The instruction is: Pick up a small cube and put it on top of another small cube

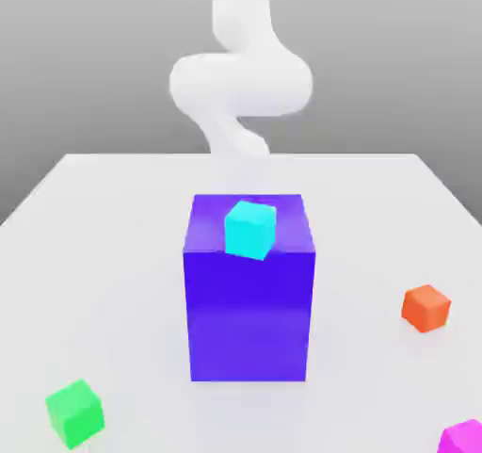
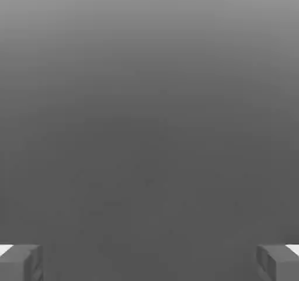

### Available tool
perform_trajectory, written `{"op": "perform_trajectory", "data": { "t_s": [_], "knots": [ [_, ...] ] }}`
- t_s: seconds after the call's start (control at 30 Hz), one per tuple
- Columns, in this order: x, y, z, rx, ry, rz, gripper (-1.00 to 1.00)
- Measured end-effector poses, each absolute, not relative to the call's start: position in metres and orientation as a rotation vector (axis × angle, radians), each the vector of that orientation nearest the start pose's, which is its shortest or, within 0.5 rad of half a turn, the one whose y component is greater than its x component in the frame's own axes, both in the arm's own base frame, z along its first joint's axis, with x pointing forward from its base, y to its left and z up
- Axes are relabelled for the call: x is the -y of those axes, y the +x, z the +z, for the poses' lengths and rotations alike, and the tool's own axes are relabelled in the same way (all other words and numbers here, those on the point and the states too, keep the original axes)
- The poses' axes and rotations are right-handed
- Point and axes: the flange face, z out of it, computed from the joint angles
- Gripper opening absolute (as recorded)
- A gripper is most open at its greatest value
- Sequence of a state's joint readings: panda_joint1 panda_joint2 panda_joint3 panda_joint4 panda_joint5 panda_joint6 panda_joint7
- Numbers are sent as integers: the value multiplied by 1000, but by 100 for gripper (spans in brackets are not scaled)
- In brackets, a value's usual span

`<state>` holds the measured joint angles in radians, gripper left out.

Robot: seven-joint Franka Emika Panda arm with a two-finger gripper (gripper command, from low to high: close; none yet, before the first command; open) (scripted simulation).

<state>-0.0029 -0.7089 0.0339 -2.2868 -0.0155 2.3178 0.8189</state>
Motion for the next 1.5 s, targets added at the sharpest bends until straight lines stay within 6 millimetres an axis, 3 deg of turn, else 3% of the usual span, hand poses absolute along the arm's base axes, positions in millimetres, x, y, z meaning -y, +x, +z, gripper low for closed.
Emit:
{"op": "perform_trajectory", "data": {
  "t_s": [0.27, 0.53, 0.83, 1.07, 1.2, 1.23, 1.43, 1.5],
  "knots": [
    [-73, 467, 589, -997, -2706, -789, 0],
    [-135, 522, 470, -919, -2874, -572, 0],
    [-207, 537, 323, -796, -3008, -286, 0],
    [-261, 515, 209, -697, -3062, -38, 0],
    [-269, 511, 145, -685, -3065, -2, 0],
    [-269, 510, 134, -684, -3066, -1, -100],
    [-269, 510, 128, -683, -3065, -1, -100],
    [-269, 511, 144, -684, -3064, 0, -100]
  ]
}}
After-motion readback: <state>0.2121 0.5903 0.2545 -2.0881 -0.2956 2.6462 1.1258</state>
